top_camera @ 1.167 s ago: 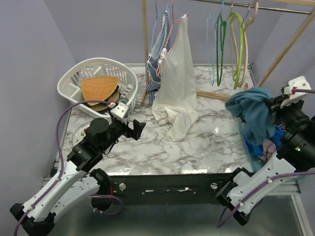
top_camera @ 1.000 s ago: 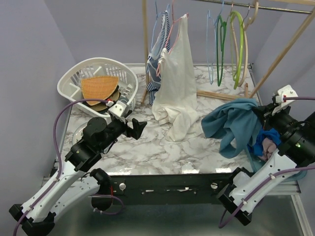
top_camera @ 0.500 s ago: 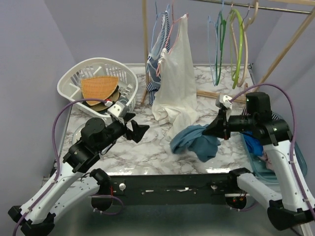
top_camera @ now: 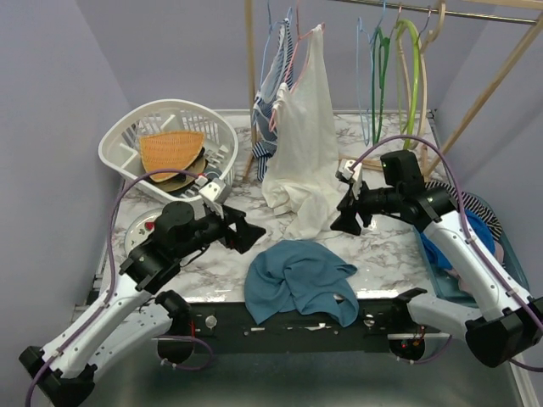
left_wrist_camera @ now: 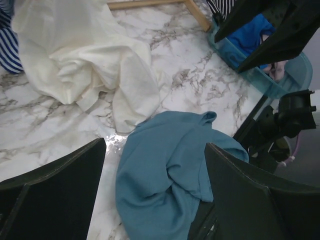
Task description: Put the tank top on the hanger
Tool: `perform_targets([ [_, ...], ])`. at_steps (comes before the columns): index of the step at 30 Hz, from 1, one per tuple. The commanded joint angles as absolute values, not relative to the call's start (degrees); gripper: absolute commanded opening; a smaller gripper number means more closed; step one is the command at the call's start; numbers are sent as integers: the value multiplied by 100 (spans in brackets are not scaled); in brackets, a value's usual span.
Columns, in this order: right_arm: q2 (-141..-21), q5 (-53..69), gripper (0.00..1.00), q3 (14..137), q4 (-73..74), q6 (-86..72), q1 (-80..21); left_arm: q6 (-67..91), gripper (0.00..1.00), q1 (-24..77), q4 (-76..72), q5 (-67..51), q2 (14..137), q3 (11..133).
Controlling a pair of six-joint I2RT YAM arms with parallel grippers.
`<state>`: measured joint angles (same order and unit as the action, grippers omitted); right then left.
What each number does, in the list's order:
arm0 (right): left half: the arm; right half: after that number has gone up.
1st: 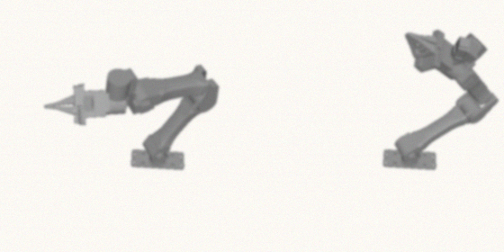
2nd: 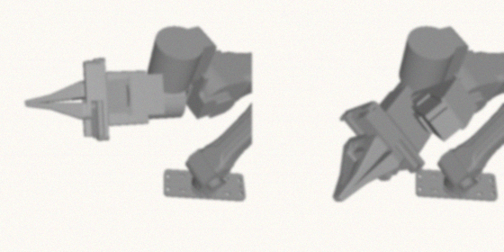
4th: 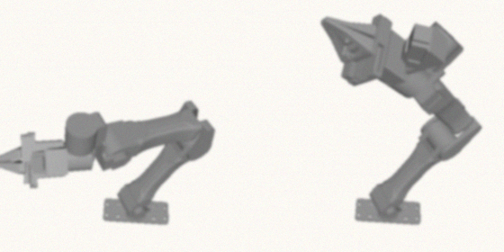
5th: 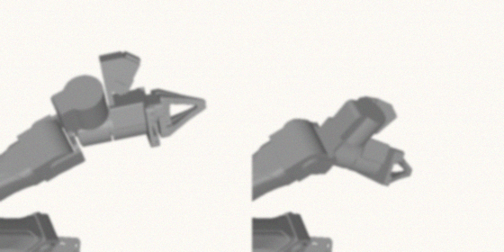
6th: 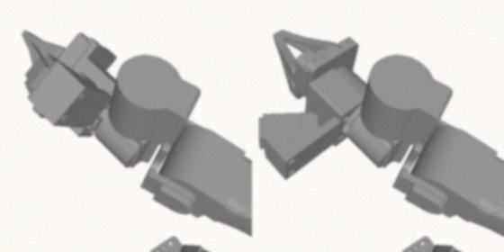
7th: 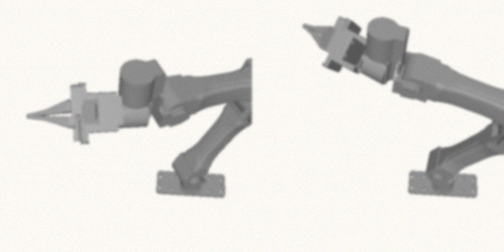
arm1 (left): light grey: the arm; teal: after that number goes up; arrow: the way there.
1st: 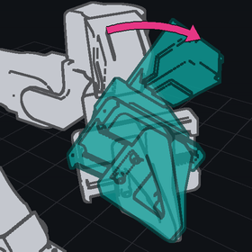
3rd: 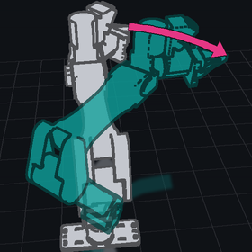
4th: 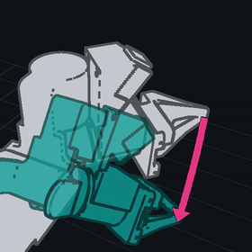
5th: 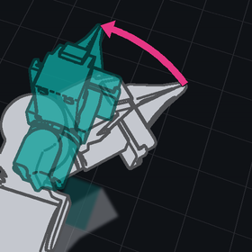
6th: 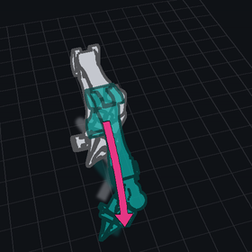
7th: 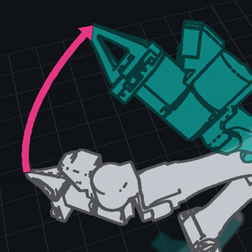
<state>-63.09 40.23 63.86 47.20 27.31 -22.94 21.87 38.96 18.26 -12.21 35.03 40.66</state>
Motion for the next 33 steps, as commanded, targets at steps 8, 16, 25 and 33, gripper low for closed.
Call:
perform_targets([
  [8, -5187, 3939, 71, 4835, 4035, 3604, -2242, 1915, 82, 6687, 2083, 226, 5999, 4834],
  [16, -5256, 4192, 73, 4746, 3921, 3033, -1196, 2847, 70, 8479, 890, 1836, 7627, 4876],
  [25, -5265, 3903, 73, 4623, 3709, 2778, -1028, 3111, 61, 8886, 114, 1759, 9710, 6378],
  [33, -5168, 3832, 73, 4614, 3656, 2707, -1002, 5218, 67, 8886, 421, 2390, 10476, 6908],
])
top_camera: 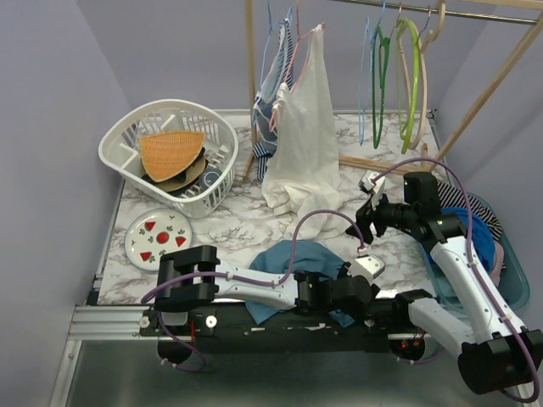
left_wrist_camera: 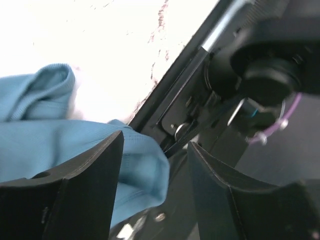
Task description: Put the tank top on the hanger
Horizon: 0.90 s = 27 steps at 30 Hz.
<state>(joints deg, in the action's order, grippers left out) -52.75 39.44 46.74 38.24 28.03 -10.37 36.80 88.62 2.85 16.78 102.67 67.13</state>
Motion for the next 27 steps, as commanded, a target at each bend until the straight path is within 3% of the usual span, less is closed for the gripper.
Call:
perform_targets([
  [1, -5168, 3849, 73, 4623, 3656, 2707, -1011, 5534, 70, 8886, 561, 2486, 10494, 6952],
  [6, -5150, 3841, 73, 4649, 3683, 2707, -1011, 7512, 73, 8947, 1501, 3118, 10784, 7329],
  [12, -5115, 3885, 73, 4641, 3691, 2707, -1002, 9121, 68, 9000, 4040, 3270, 11671, 8761],
  [27, -5185, 3894, 73, 4649, 3718, 2707, -1011, 9633, 62, 8991, 5028, 3182, 12138, 9352],
])
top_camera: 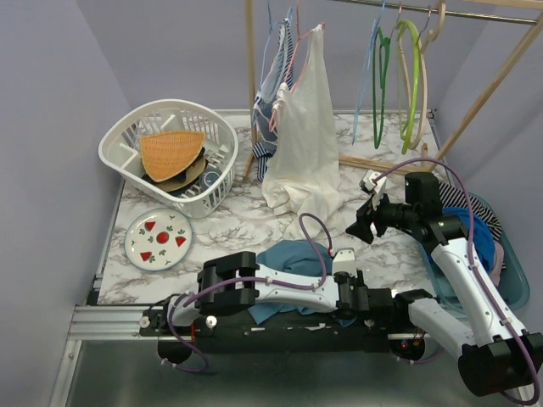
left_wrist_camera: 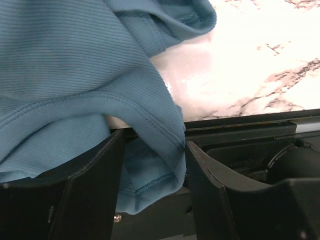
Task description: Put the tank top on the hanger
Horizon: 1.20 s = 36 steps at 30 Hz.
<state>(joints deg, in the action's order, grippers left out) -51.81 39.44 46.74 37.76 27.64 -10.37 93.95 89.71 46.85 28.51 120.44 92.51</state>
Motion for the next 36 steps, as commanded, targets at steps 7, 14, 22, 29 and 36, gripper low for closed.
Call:
perform_targets([
  [7, -5186, 3902, 73, 4641, 3727, 2716, -1002, 9633, 38, 8833, 4729, 3207, 12199, 9176],
  [14, -5247, 3902, 73, 4632, 3823, 2900, -1002, 9597, 15, 8833, 4115, 3690, 11245, 8168],
  [22, -5396, 4315, 73, 4562, 4086, 3532, -1011, 8448, 0, 8482, 271, 3745, 8598, 4225],
  [29, -5590, 5414, 74, 4228, 4738, 5148, -1430, 6883, 0, 8051, -1678, 2998, 6630, 2471],
  [36, -5677, 4500, 74, 3700, 3973, 5370, -2592, 6065, 0, 7752, -1732, 2646, 5038, 1758],
])
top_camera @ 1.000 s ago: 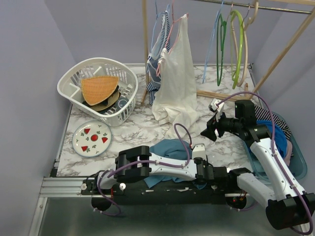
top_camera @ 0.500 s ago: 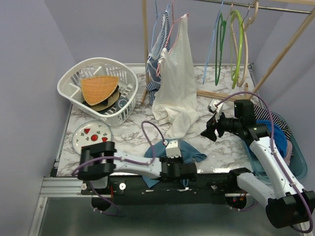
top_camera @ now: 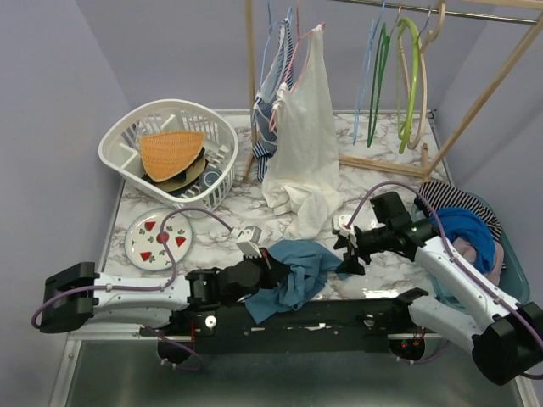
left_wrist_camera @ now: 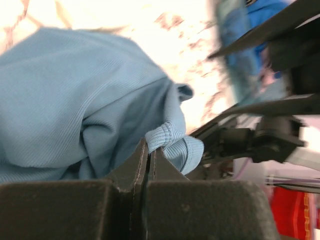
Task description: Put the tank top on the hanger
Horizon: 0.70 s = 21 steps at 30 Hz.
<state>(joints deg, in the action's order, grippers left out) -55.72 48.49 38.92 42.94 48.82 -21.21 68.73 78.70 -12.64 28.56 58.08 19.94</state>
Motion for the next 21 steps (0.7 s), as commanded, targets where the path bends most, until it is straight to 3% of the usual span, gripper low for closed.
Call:
perform_targets([
  [1, -5791, 4474, 74, 3691, 3920, 5379, -2636, 5986, 0, 7717, -1557, 2646, 4871, 1723],
  [10, -6204, 4843, 74, 3849, 3393, 5125, -3365, 5081, 0, 7576, -547, 2531, 3376, 1845],
  [21, -6969, 3184, 72, 3850, 2031, 4087, -3841, 4597, 0, 7532, 580, 2848, 2795, 2531],
])
